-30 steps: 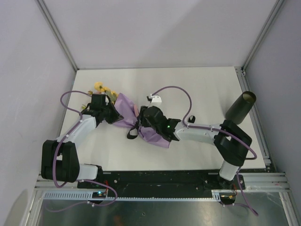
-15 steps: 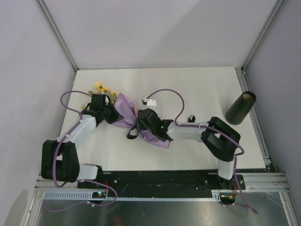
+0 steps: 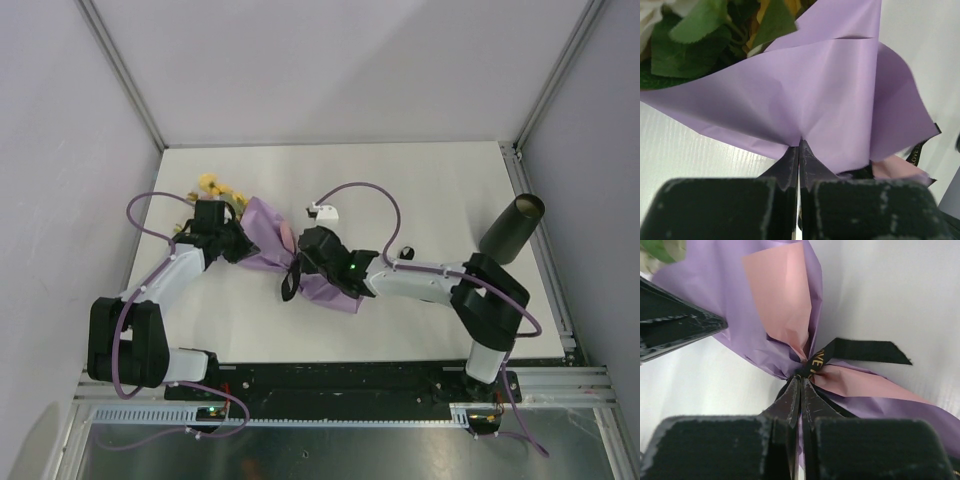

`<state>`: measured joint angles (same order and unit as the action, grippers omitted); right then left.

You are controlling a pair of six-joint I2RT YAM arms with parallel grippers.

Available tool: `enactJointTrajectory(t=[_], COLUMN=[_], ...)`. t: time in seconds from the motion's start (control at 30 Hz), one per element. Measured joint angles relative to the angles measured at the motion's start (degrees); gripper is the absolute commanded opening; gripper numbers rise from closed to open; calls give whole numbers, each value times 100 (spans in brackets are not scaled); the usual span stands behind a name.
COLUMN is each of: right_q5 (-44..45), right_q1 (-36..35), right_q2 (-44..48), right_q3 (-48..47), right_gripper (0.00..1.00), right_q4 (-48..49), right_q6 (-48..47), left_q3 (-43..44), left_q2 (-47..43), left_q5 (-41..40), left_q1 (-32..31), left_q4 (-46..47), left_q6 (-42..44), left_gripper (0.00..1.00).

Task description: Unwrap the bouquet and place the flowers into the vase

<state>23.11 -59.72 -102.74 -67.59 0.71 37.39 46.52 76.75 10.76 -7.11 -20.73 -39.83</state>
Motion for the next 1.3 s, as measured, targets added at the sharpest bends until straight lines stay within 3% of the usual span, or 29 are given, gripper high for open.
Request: enactJointTrajectory(t=[0.37,0.5,0.57,0.7,0.93,1.0,1.07,1.27,1.3], right_q5=[463,225,96,-240,-785,-844,-883,-968,-968], right_q1=[-2,168,238,262,407,516,605,745,745], right_q2=[1213,1384,1394,1392,1394,1436,1530,1862,1904], right_q3=[199,472,616,804,839,863,898,1016,1064], right_gripper=[1,7,2,0,13,4,1,1,7], right_q4=[-634,-599,-564,-533,-376,-385,-391,-372,-356], right_q6=[-57,-2,37,160,297,330,337,422,426], left_q3=[-4,-2,-2,-2,-2,-2,-4,-4,-4], left_q2=[-2,-2,-2,-2,-2,-2,0,33,39], left_q5=[92,205,129,-22,-120,-177,-232,-332,-334], left_q1=[4,-28,-22,7,13,17,35,76,76], left_q4=[59,61,44,-11,-68,-72,-98,-101,-98], left_q6=[-9,-20,-15,-15,-15,-11,-9,-7,-7], left_gripper=[0,0,0,0,0,0,0,0,0])
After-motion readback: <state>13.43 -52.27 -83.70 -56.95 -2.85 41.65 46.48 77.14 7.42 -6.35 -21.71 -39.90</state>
